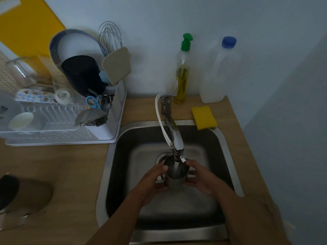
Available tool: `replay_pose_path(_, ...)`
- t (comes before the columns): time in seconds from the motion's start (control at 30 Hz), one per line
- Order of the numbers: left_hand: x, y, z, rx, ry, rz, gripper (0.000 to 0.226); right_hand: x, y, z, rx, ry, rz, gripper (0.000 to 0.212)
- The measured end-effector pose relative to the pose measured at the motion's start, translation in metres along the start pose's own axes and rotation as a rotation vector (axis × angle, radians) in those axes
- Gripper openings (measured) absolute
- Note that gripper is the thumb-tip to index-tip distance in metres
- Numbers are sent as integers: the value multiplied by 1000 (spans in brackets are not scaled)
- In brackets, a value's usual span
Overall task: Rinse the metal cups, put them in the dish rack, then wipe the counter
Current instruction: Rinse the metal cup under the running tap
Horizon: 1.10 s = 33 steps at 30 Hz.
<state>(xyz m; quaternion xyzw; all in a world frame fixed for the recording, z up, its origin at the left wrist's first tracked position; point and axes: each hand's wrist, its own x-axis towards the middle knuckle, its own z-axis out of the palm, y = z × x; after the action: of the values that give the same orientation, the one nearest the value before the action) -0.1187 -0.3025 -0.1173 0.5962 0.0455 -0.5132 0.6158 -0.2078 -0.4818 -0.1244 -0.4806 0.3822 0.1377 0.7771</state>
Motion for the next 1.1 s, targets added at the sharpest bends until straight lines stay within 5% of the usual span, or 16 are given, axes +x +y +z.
replay_pose_path(0.1, 0, 2, -11, 15, -3, -28, 50, -5, 5, 5, -30, -33, 1, 24)
replay_pose_path(0.27, 0, -8, 7, 33, -56, -29, 50, -6, 2, -16, -11, 6, 18, 59)
replay_pose_path(0.4, -1, 2, -6, 9, 52, -16, 34, -6, 8, 7, -3, -26, -44, 28)
replay_pose_path(0.57, -5, -14, 1, 49, -37, -32, 48, -9, 8, -8, -23, 4, 5, 54)
replay_pose_path(0.7, -8, -9, -3, 14, 84, -14, 40, -6, 17, 7, -15, 2, -53, 26)
replay_pose_path(0.87, -19, -10, -2, 99, 40, -84, 30, -13, 20, 3, -24, 15, 33, 39)
replay_pose_path(0.97, -21, -10, 4, 172, 89, -57, 44, -17, 17, 7, -56, 49, 14, 42)
replay_pose_path(1.1, -27, -5, -4, 222, 61, -70, 51, -29, 18, 12, -310, 78, 51, 58)
